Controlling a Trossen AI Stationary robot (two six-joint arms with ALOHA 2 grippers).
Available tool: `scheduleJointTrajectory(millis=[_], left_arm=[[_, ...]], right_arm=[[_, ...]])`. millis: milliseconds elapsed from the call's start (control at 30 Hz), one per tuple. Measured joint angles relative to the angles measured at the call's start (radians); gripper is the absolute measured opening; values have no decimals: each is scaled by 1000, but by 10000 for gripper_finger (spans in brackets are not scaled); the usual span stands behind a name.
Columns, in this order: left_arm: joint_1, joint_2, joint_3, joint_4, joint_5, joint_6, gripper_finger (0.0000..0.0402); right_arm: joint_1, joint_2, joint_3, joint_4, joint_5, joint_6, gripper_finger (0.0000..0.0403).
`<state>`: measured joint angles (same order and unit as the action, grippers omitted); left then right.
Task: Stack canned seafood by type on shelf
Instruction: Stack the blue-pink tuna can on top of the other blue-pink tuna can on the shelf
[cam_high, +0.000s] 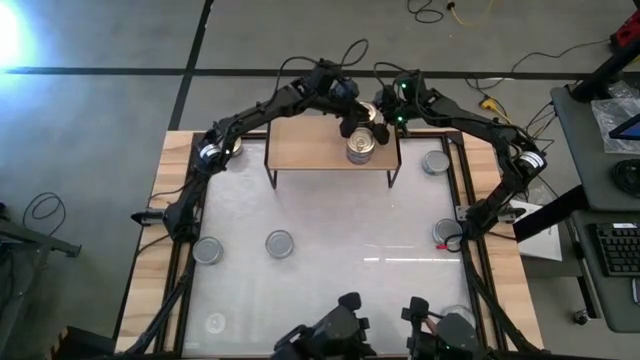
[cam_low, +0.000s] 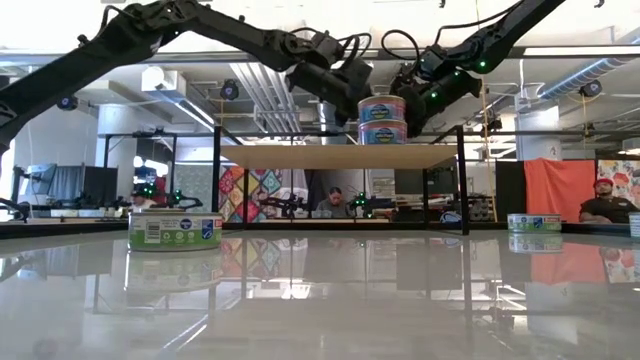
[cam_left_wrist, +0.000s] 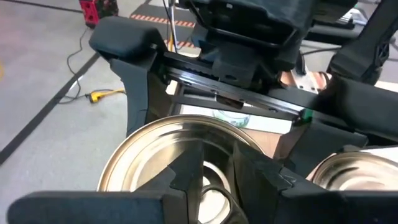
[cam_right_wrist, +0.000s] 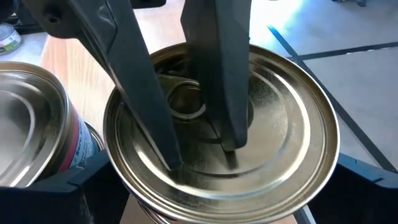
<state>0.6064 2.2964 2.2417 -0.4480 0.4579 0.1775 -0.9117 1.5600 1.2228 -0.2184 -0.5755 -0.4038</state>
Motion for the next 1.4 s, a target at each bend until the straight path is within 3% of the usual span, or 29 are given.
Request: scheduleJointTrajectory(millis=[267, 1000, 1133, 1300, 1400], left_arm=[[8, 1, 7, -47, 4, 14, 76], [13, -2, 31, -78, 2, -11, 76], [19, 6, 108, -86, 54, -43, 76], [60, -86, 95, -17, 198, -111, 77], [100, -106, 98, -38, 212, -100, 77]], right_arm=[[2, -2, 0, -1, 0, 4, 394], [-5, -74, -1, -44, 3, -26, 400], [-9, -84, -1, -41, 9, -18, 400], [-11, -99, -1, -41, 26, -16, 400], [-12, -109, -1, -41, 26, -12, 400]])
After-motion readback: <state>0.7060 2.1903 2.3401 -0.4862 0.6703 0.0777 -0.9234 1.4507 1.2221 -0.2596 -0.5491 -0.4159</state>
